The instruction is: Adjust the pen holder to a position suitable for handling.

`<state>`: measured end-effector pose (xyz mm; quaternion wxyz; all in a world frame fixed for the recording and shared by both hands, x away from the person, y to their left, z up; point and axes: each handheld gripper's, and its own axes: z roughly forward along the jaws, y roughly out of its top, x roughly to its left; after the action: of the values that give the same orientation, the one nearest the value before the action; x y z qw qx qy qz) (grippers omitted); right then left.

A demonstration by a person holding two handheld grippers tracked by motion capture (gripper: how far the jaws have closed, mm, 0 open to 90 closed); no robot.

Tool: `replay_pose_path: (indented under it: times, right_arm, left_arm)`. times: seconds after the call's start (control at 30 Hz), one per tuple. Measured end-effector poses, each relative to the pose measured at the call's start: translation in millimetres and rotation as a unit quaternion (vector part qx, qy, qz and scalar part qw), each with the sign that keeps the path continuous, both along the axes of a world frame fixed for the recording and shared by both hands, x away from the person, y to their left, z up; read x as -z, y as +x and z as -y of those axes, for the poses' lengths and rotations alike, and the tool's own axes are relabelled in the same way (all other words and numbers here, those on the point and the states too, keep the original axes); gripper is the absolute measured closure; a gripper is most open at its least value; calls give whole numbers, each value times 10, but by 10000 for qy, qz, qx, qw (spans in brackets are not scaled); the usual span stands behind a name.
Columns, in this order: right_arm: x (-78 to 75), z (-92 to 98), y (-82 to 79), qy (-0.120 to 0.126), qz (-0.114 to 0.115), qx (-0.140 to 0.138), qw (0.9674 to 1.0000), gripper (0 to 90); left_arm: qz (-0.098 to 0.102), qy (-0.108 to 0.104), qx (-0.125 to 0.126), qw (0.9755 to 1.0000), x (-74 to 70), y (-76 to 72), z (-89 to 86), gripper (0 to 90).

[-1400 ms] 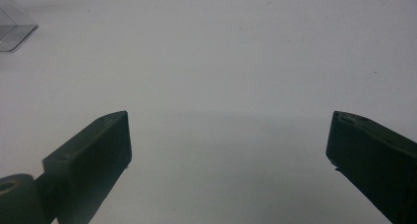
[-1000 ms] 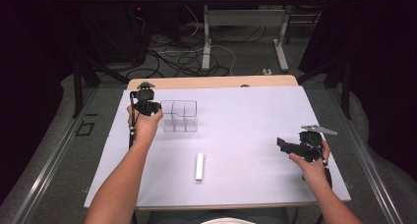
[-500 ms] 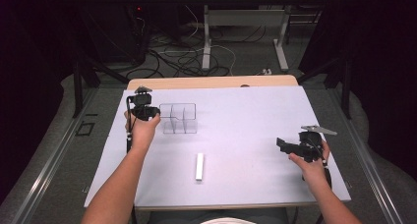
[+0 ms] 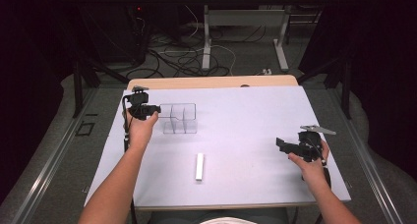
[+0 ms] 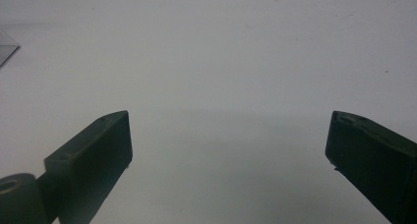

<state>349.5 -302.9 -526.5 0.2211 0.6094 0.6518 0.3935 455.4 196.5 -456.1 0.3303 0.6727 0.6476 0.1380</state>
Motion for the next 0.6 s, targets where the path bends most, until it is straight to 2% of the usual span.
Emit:
replay_pose_path:
  times: [0.07,0.23,0.27,0.4,0.6]
  right_arm:
    - [0,14,-5,-28,11,-7,10000,32]
    - [-9,21,-3,-1,14,9,10000,33]
    - [-8,17,-2,-7,31,23,10000,33]
    - [1,14,0,-35,20,-13,10000,33]
    - [2,16,-1,-31,19,-24,10000,34]
  left_arm:
    - [60,-95,12,9999,-11,3,-17,826]
    - [160,-3,28,9999,-16,12,-43,873]
    - [243,26,-16,9997,-11,18,-38,883]
    - [399,157,110,9990,9,53,-54,900]
    - [362,367,227,9984,82,128,-72,900]
